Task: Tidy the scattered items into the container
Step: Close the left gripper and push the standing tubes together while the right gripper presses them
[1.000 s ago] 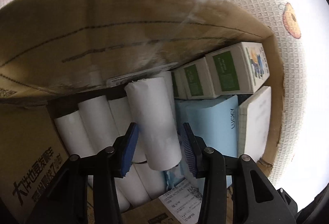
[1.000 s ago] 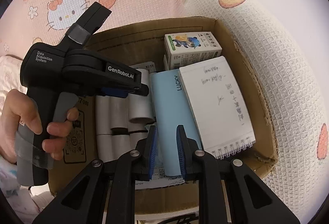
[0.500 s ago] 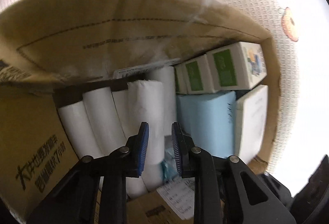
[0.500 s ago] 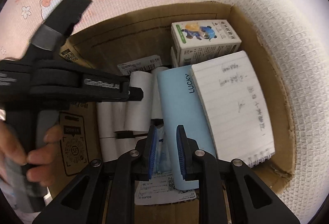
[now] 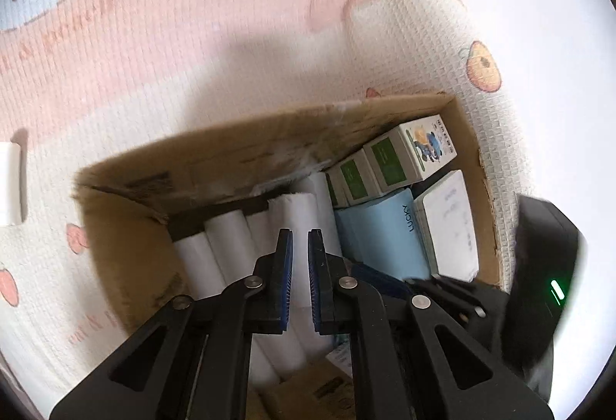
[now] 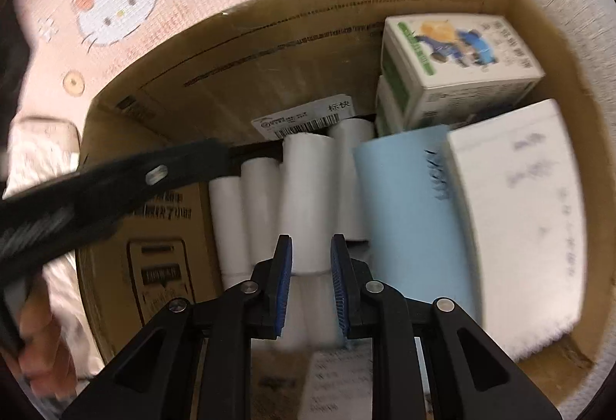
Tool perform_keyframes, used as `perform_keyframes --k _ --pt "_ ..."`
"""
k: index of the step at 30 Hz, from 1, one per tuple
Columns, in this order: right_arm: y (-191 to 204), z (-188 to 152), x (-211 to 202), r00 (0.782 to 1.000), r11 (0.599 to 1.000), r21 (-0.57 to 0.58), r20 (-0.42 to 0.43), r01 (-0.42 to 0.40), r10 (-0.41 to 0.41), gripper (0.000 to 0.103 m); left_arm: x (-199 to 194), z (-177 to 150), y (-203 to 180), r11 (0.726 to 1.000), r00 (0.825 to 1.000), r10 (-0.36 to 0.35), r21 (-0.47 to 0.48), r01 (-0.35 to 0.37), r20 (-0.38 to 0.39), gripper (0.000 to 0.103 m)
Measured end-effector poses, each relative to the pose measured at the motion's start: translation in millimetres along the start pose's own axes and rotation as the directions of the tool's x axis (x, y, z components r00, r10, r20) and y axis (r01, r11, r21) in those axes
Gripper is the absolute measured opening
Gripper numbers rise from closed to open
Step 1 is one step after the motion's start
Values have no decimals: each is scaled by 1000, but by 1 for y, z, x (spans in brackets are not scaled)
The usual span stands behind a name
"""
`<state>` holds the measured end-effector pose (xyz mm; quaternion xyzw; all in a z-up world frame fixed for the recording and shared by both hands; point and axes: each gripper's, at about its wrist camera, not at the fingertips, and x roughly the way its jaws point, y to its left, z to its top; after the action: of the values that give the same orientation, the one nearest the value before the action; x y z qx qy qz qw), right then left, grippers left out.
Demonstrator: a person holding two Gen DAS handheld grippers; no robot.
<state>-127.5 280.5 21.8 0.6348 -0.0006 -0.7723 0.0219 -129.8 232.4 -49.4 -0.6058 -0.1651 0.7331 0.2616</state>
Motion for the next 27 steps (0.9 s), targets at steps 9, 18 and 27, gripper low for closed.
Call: perform_keyframes --k 9,18,27 --pt "22 19 30 991 989 -75 -39 127 -130 30 -9 -5 12 998 997 25 50 -29 72 9" --pt "27 22 40 991 992 -53 -71 111 -115 31 -10 -10 13 997 999 -2 73 -1 52 9" --pt "32 28 47 982 990 -76 -137 119 -128 31 -16 -15 18 997 999 -18 77 15 47 9"
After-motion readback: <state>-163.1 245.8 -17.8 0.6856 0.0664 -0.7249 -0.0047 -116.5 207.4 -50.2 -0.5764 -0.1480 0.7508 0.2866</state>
